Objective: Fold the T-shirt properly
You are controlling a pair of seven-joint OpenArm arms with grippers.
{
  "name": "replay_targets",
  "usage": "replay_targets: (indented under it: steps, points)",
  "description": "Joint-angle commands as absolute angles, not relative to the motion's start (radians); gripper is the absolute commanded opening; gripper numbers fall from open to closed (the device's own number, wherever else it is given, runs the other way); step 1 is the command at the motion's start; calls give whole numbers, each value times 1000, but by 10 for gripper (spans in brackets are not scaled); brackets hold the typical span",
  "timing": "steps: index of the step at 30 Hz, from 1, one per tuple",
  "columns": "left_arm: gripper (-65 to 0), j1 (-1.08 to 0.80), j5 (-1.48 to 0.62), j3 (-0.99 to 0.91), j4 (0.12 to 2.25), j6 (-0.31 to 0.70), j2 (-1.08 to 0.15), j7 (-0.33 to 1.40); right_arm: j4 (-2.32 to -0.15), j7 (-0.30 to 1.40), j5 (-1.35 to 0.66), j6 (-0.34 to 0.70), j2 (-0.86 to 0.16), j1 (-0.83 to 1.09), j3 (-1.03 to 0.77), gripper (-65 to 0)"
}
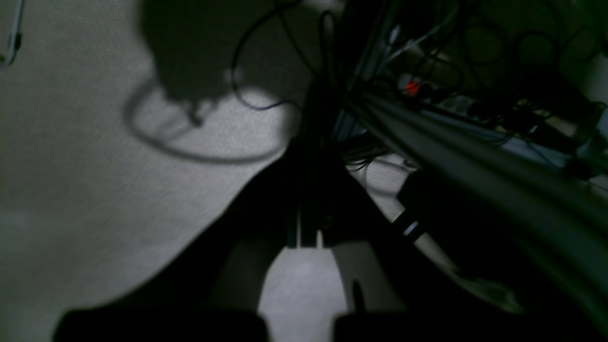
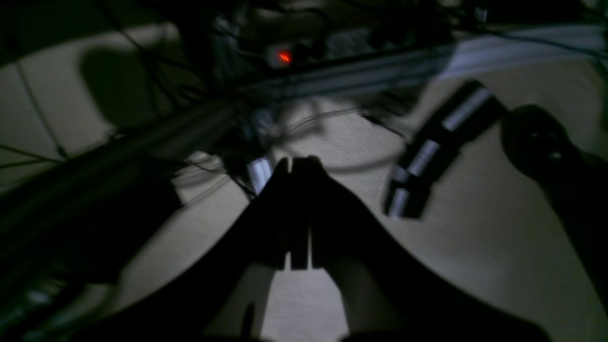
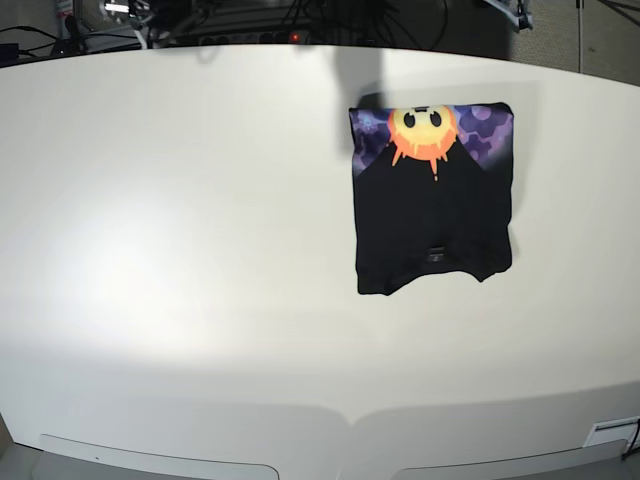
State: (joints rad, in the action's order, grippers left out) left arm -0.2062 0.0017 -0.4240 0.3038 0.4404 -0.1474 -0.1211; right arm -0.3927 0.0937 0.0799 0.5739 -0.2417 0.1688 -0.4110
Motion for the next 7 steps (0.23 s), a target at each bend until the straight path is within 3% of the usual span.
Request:
replay_targets:
  steps: [1,7]
  points:
    - [-650,-212,1,-424,307,444,-140,-126,-396,93,91,575,-241,173,-412,-650]
    - [-650,-210,38,-424,307,424,-99,-154,-396,91,124,575,-199,163,-412,-650]
